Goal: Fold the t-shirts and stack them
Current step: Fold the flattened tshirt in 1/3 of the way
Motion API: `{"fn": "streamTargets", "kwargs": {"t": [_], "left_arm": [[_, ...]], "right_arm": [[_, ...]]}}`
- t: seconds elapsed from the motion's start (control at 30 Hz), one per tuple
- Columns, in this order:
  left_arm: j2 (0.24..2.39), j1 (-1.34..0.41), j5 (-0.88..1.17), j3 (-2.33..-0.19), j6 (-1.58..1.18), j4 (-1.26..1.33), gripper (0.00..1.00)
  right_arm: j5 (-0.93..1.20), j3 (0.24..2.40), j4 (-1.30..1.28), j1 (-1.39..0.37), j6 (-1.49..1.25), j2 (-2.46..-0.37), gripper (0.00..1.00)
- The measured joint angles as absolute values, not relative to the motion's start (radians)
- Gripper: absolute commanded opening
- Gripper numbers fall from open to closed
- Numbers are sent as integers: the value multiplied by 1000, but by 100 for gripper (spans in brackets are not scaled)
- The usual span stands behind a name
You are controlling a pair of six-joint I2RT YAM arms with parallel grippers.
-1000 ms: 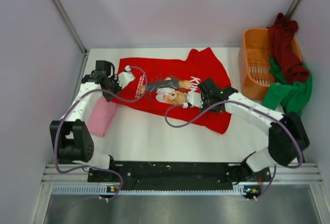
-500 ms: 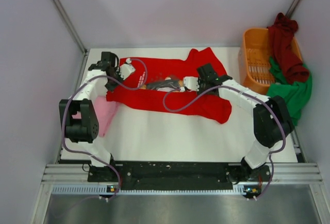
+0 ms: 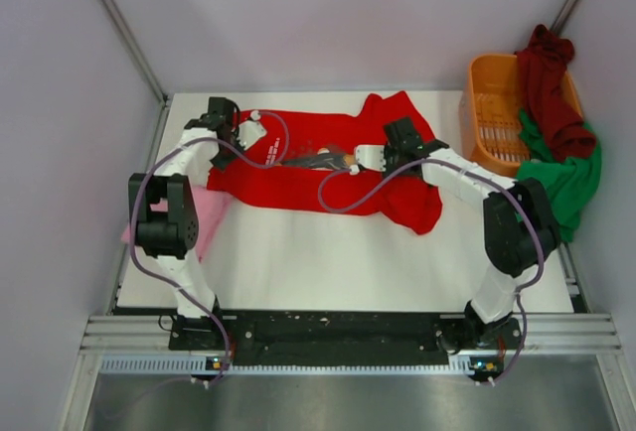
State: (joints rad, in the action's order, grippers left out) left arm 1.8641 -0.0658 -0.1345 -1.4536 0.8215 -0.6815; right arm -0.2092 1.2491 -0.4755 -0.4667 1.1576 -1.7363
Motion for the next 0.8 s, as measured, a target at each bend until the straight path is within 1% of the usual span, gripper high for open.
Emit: {"fn": "streamTargets", "kwargs": {"t": [0.03,0.07,0.17,0.2,0.23,0.33,0.4,0.47,0.53,0.63,0.7,0.8], "left_arm": [[1870,-70,-140,-1459,822,-680,0],[1875,-75,-147,-1465,822,-677,0],[1880,-85,-155,-1473,823,-668,0],[1880,-86,-156,-1474,825,-666,0],[1882,-87,-156,-1475,825,-664,0],[1889,-87,-161,-1476,825,-663,0],[1892,-87,-165,-1476,825,-663,0],[1892,-87,-167,-1477,825,-663,0],[1892,-87,-166,-1479,825,-662,0],[1892,-87,-166,-1481,825,-658,0],[1892,-87,-166,-1481,825,-657,0],[1893,-88,-166,-1481,825,-656,0]], "right_arm": [[-205,1253,-470,-465,1161,-1743,6],[-204,1256,-463,-463,1164,-1749,12],[-216,1263,-388,-457,1160,-1787,44],[-224,1273,-371,-455,1143,-1803,50],[-236,1298,-358,-452,1115,-1829,55],[-289,1424,-342,-436,981,-1909,61],[-320,1498,-346,-423,850,-1921,70],[-337,1531,-351,-414,705,-1889,73],[-341,1517,-377,-408,564,-1824,73],[-305,1406,-418,-390,327,-1670,70],[-228,1310,-453,-351,179,-1571,67],[-136,1201,-486,-267,17,-1509,66]]}}
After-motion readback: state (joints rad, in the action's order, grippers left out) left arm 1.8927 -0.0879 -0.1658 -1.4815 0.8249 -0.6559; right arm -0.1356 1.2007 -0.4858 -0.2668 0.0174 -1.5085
